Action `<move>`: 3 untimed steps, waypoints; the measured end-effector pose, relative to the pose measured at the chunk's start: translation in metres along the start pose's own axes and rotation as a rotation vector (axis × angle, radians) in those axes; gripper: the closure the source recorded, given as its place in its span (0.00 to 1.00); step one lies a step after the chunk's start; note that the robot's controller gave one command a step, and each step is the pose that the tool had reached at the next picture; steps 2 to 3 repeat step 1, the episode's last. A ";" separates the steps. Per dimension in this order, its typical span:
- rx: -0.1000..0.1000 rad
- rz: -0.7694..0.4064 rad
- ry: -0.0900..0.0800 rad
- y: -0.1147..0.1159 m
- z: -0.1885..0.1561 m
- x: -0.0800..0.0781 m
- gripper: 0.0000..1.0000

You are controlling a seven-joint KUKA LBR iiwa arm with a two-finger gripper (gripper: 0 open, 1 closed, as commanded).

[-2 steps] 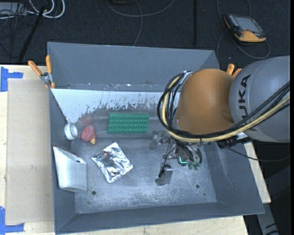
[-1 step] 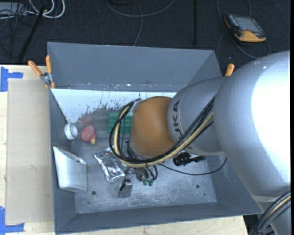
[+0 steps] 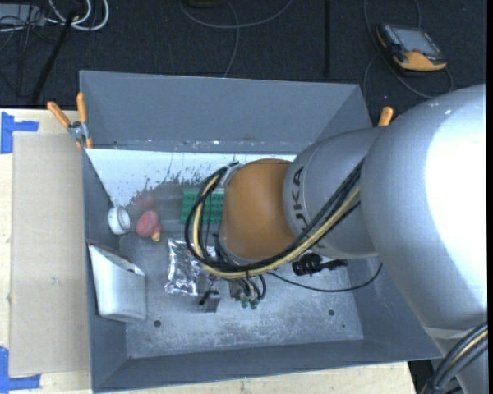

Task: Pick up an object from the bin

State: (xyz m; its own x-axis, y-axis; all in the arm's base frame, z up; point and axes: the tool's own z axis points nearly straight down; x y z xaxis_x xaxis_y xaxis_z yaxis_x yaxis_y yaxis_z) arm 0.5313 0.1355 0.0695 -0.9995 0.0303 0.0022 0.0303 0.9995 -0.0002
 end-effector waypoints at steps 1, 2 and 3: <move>-0.002 -0.023 -0.008 0.022 -0.143 0.046 1.00; -0.002 -0.023 -0.008 0.022 -0.143 0.046 1.00; -0.002 -0.023 -0.008 0.022 -0.143 0.046 1.00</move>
Offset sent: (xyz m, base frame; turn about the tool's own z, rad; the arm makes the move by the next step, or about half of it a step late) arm -0.0456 0.0230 0.1397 -0.0212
